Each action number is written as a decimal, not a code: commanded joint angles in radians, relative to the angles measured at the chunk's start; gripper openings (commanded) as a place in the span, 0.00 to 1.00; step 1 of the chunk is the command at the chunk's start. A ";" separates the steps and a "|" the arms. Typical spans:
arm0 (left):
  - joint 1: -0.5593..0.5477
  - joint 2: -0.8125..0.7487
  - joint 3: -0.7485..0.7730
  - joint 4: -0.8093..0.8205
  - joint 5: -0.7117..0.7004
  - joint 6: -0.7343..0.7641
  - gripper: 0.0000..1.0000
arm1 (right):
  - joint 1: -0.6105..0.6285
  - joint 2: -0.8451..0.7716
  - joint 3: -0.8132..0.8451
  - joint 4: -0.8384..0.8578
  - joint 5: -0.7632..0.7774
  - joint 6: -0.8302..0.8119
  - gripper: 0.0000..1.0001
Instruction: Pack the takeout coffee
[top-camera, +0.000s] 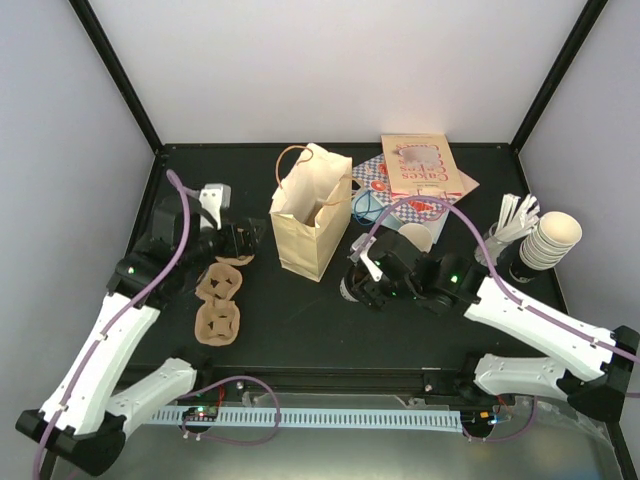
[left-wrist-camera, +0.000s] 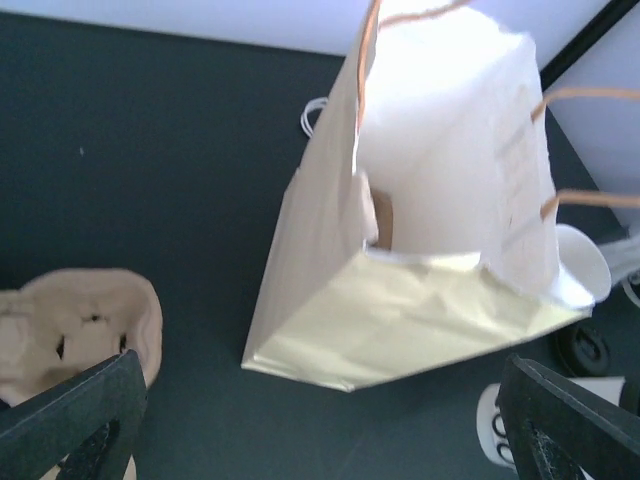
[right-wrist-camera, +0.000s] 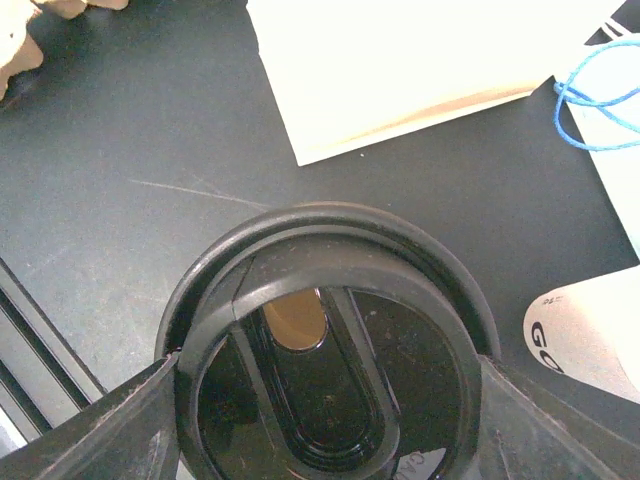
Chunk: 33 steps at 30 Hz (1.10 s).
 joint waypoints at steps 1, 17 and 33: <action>0.035 0.100 0.136 -0.056 -0.016 0.110 0.99 | 0.004 -0.028 -0.013 0.022 0.015 0.052 0.66; 0.045 0.566 0.559 -0.161 0.010 0.274 0.91 | 0.004 -0.089 -0.008 0.028 0.012 0.062 0.63; 0.034 0.867 0.786 -0.301 0.065 0.278 0.31 | 0.004 -0.187 0.095 -0.048 0.108 0.020 0.63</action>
